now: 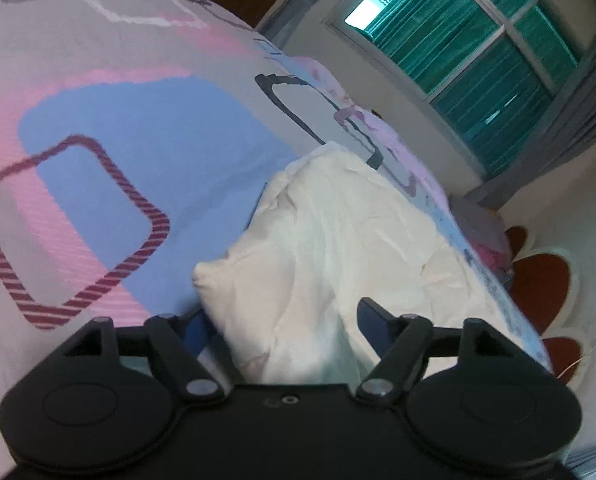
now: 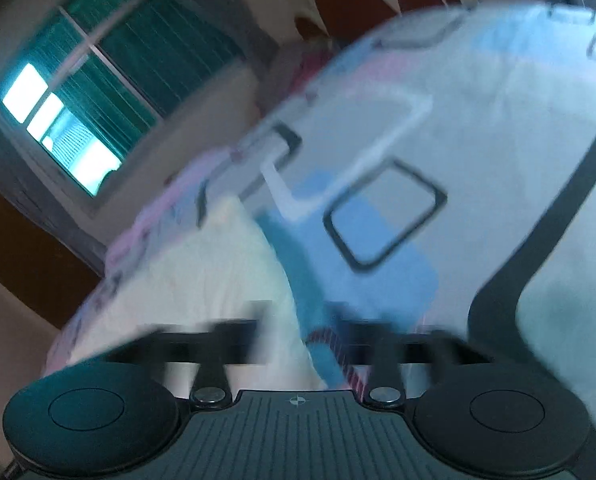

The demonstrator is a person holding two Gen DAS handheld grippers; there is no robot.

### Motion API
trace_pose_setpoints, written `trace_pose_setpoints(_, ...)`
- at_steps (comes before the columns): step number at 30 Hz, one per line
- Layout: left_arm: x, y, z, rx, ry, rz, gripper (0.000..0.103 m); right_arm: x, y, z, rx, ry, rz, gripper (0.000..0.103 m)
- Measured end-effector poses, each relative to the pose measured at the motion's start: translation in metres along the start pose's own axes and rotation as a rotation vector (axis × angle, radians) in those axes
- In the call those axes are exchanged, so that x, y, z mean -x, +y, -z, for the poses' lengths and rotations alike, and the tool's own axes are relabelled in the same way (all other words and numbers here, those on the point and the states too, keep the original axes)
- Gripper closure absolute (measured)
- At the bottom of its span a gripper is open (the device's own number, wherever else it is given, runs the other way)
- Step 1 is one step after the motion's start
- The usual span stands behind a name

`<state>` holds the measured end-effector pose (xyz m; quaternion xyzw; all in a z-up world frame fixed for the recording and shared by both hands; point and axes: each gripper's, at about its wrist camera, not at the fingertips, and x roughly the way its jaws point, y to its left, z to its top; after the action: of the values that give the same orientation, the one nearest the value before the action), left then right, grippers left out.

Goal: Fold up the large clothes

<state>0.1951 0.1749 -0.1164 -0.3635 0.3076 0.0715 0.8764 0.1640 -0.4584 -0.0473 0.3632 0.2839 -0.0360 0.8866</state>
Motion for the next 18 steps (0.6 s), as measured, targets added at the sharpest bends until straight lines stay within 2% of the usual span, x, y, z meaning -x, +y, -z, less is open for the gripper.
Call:
trace_pose_setpoints(2, -0.005, 0.006, 0.0, 0.026, 0.014, 0.027, 0.044, -0.001, 0.023, 0.001, 0.075, -0.001, -0.042, 0.098)
trace_pose_setpoints(3, -0.009, 0.008, 0.0, 0.04, 0.026, 0.043, 0.047, -0.004, 0.036, 0.004, 0.109, 0.01, -0.059, 0.098)
trace_pose_setpoints(9, -0.025, 0.009, -0.002, 0.063, 0.026, 0.054, 0.047, -0.056, 0.146, 0.048, 0.344, 0.127, -0.185, 0.098)
trace_pose_setpoints(12, -0.027, 0.013, -0.006, 0.098, 0.017, 0.059, 0.053, -0.083, 0.189, 0.073, 0.433, 0.166, -0.208, 0.098)
trace_pose_setpoints(13, -0.028, 0.013, -0.007, 0.099, 0.018, 0.064, 0.06, -0.092, 0.2, 0.08, 0.446, 0.178, -0.214, 0.098)
trace_pose_setpoints(16, -0.026, 0.005, -0.008, 0.042, 0.016, 0.067, 0.072, -0.115, 0.223, 0.095, 0.478, 0.206, -0.206, 0.098)
trace_pose_setpoints(18, -0.021, 0.0, -0.009, 0.004, 0.012, 0.072, 0.075, -0.125, 0.232, 0.105, 0.488, 0.218, -0.203, 0.098)
